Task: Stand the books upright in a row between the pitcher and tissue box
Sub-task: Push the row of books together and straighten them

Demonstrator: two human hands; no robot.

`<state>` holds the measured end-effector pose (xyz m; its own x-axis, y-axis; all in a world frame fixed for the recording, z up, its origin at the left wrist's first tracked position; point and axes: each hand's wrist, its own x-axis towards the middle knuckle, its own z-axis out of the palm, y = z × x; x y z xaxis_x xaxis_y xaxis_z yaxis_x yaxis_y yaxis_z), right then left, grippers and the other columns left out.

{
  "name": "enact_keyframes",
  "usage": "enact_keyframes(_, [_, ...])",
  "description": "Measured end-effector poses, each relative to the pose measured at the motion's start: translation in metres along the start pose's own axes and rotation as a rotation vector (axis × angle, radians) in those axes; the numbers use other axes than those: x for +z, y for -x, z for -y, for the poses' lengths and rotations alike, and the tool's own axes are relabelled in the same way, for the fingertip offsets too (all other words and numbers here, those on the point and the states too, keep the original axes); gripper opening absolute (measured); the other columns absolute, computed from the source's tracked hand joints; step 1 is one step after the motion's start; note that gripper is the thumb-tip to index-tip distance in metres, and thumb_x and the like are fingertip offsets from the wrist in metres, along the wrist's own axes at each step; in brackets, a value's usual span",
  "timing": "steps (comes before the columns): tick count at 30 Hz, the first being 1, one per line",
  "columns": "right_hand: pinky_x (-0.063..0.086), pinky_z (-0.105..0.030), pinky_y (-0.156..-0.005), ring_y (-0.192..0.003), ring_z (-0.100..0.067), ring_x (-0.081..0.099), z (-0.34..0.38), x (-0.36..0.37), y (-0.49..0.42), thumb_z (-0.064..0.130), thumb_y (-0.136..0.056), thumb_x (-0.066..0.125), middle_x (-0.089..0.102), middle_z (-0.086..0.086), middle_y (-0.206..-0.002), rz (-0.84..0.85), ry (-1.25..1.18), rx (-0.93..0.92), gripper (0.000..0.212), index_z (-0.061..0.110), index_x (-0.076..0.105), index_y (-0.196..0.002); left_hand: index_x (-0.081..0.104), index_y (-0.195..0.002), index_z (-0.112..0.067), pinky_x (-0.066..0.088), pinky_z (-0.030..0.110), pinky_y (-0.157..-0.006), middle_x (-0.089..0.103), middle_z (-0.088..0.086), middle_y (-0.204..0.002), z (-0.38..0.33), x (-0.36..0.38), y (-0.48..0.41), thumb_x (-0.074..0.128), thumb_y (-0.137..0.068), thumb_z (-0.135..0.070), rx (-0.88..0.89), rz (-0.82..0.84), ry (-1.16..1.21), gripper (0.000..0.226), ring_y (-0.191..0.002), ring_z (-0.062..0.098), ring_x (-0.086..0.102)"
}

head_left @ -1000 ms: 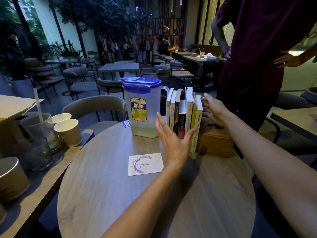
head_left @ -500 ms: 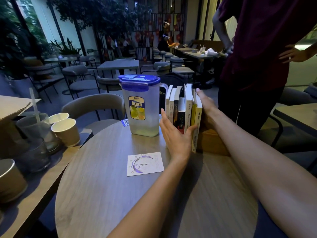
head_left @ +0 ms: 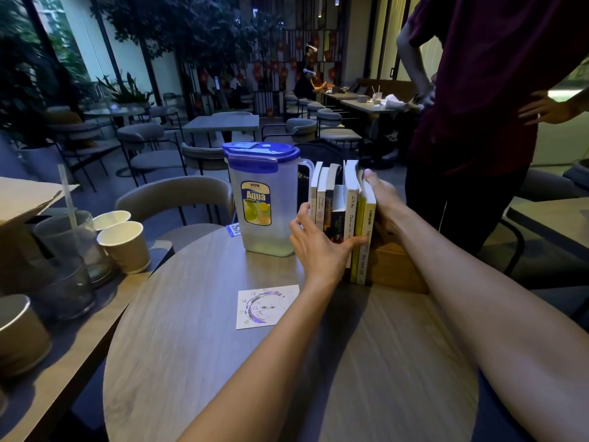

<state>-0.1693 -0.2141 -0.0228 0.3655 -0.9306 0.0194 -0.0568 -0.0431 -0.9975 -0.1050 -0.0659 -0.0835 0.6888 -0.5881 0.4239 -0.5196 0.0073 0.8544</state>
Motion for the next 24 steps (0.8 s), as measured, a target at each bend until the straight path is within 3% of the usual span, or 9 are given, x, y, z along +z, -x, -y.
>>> enact_keyframes(2, [0.058,-0.051,-0.092,-0.085,-0.033,0.073,-0.001,-0.001,-0.003,0.062,-0.088,0.052,0.077,-0.014,-0.09,-0.027,0.025,-0.007,0.06,0.006,0.071,-0.097,0.02,-0.147,-0.024,0.033,0.035,-0.107,0.033,0.006,-0.138,0.0,0.0,-0.001,0.093,-0.055,-0.05,0.001,0.002,-0.008,0.121,-0.127,0.022,0.035])
enact_keyframes(4, [0.06,-0.039,-0.074,-0.07,-0.025,0.068,-0.001,-0.003,-0.001,0.06,-0.089,0.057,0.071,-0.007,-0.074,-0.062,0.031,-0.029,0.051,0.01,0.068,-0.09,0.02,-0.147,-0.024,0.036,0.039,-0.109,0.033,0.006,-0.138,0.001,0.001,-0.001,0.093,-0.054,-0.05,0.002,-0.002,-0.009,0.121,-0.128,0.023,0.035])
enact_keyframes(6, [0.05,-0.028,-0.055,-0.054,-0.016,0.061,-0.001,-0.004,0.001,0.055,-0.092,0.06,0.063,0.001,-0.061,-0.085,0.035,-0.046,0.043,0.015,0.06,-0.075,0.02,-0.147,-0.024,0.037,0.041,-0.11,0.033,0.006,-0.138,0.001,0.002,-0.001,0.093,-0.054,-0.051,0.003,-0.003,-0.012,0.122,-0.129,0.025,0.035])
enact_keyframes(8, [0.046,-0.025,-0.05,-0.046,-0.011,0.056,-0.002,-0.004,-0.001,0.051,-0.094,0.059,0.058,0.004,-0.056,-0.085,0.045,-0.055,0.042,0.019,0.055,-0.069,0.021,-0.147,-0.024,0.037,0.042,-0.11,0.034,0.006,-0.138,0.001,0.001,-0.001,0.093,-0.052,-0.052,0.005,-0.005,-0.018,0.122,-0.128,0.025,0.036])
enact_keyframes(16, [0.053,-0.032,-0.068,-0.062,-0.017,0.063,-0.002,-0.004,-0.002,0.05,-0.098,0.051,0.066,-0.003,-0.071,-0.017,0.03,-0.041,0.042,0.011,0.067,-0.101,0.02,-0.146,-0.027,0.037,0.039,-0.107,0.033,0.005,-0.137,0.007,0.0,-0.004,0.093,-0.054,-0.052,0.026,0.018,-0.006,0.121,-0.127,0.023,0.035])
enact_keyframes(22, [0.056,-0.047,-0.09,-0.077,-0.026,0.066,-0.007,0.0,-0.003,0.059,-0.093,0.05,0.069,-0.01,-0.083,-0.021,-0.032,-0.013,0.057,0.006,0.07,-0.105,0.02,-0.148,-0.027,0.037,0.041,-0.111,0.035,0.005,-0.134,0.012,0.001,-0.004,0.092,-0.054,-0.052,0.037,0.027,0.031,0.121,-0.128,0.022,0.035])
enact_keyframes(24, [0.054,-0.05,-0.095,-0.08,-0.028,0.066,-0.008,0.001,-0.003,0.06,-0.093,0.049,0.069,-0.011,-0.086,-0.029,-0.045,0.003,0.054,0.01,0.068,-0.097,0.022,-0.15,-0.029,0.038,0.044,-0.112,0.035,0.005,-0.132,0.015,-0.001,-0.005,0.092,-0.057,-0.049,0.039,0.045,0.054,0.119,-0.127,0.022,0.036])
